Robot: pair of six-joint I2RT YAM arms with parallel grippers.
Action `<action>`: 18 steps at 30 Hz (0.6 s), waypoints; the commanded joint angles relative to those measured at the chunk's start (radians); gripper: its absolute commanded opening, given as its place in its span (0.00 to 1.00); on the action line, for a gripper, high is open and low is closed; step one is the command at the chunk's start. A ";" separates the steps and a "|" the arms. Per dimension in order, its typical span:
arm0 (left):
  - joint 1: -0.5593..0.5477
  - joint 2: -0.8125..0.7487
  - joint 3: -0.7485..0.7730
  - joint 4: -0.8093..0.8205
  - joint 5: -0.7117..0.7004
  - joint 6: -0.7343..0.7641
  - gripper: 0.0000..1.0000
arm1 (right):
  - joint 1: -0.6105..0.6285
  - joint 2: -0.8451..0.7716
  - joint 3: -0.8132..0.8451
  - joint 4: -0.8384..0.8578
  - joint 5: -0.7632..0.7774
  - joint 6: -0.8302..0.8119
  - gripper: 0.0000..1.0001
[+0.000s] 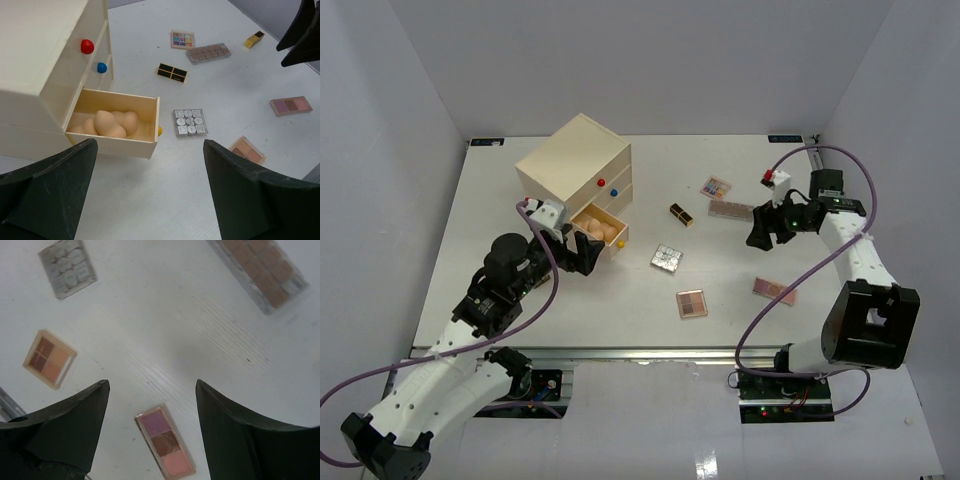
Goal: Organize the makeup
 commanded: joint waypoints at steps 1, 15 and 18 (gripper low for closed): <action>0.026 -0.010 -0.008 0.018 0.003 -0.011 0.98 | 0.242 0.000 0.045 -0.074 -0.032 -0.154 0.76; 0.032 0.264 0.359 -0.093 -0.110 -0.004 0.98 | 0.627 0.063 0.142 -0.092 -0.230 -0.919 0.55; 0.060 0.364 0.485 -0.141 -0.144 -0.001 0.98 | 0.656 0.108 0.170 -0.120 -0.244 -1.026 0.50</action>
